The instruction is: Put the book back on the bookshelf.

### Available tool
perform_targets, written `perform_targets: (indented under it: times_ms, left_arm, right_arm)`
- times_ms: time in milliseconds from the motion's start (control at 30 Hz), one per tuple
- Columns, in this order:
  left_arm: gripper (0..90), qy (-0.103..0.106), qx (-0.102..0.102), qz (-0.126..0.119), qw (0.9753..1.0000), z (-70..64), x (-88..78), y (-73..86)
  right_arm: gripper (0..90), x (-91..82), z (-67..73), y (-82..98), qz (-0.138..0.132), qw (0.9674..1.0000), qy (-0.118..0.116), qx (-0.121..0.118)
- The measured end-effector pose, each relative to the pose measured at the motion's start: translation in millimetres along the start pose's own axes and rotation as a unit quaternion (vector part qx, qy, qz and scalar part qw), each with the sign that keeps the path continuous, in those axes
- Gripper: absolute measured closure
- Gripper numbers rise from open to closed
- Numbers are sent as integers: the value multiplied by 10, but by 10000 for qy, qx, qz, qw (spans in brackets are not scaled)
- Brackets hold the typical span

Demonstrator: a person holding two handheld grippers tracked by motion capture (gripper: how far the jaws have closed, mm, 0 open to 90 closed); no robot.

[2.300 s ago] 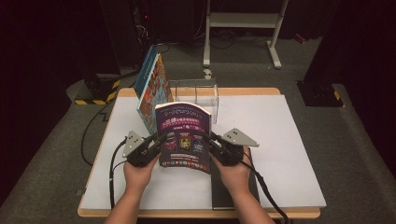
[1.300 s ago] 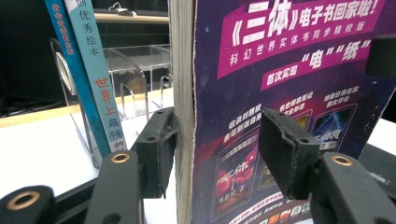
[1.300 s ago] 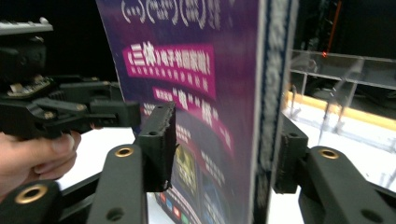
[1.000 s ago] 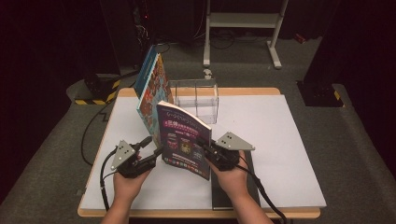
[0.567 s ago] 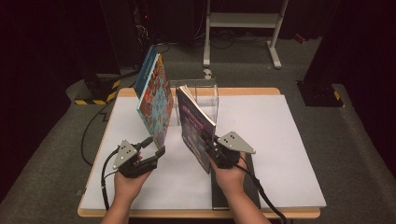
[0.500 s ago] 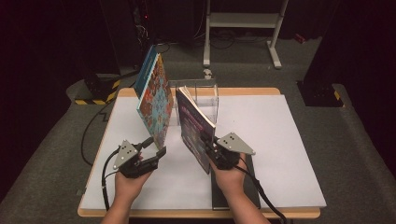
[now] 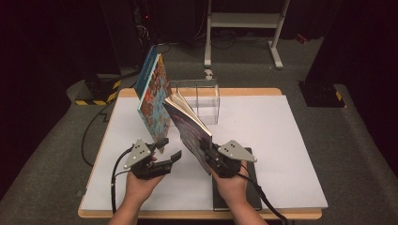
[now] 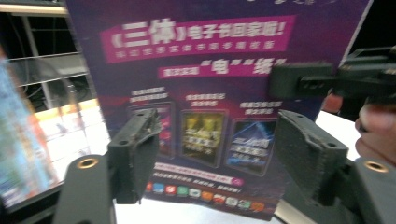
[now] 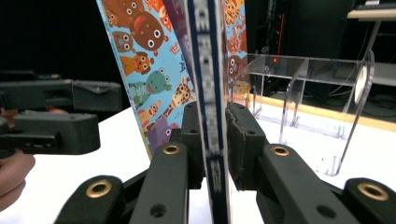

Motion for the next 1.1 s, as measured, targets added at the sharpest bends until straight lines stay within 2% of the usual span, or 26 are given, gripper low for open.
perform_targets:
  times_ms: [100,200,333,467,667,733,833,900,967,1100]
  left_arm:
    - [254,123,36,133,9998,-91,98,-69]
    - [232,216,68,115,9997,-189,185,-149]
    - [213,467,13,51,9989,-321,284,-245]
    - [188,617,-34,-14,9981,-432,370,-322]
    - [156,535,26,-33,9986,-535,473,-377]
    - [156,483,30,-35,9988,-538,478,-378]
    - [156,355,66,-7,9993,-532,476,-380]
    - [156,248,72,13,9997,-513,474,-377]
    - [166,154,67,17,9999,-487,468,-375]
    - [256,-39,82,42,10000,-450,467,-361]
  right_arm:
    - [774,-38,-30,44,44,10000,-3,60]
    - [769,-73,-50,90,78,9999,-1,109]
    - [767,-109,-69,172,168,9998,-11,144]
    - [762,-145,-80,240,242,9995,-69,182]
    - [761,-185,-53,341,415,9986,-272,208]
    - [759,-189,-38,347,407,9985,-287,216]
    - [745,-178,-15,349,399,9978,-430,305]
    - [731,-153,25,351,392,9975,-527,263]
    - [715,-123,78,354,401,9968,-656,237]
    - [669,-116,120,363,434,9955,-819,183]
Point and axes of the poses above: each handheld gripper's, and its own axes: x roughly forward along the jaws, y roughly out of its underside, z roughly to its left, the point moved 2 cm from there along x, roughly forward along the jaws, and after that the axes turned 5 degrees about -y, right-handed, at the moved point
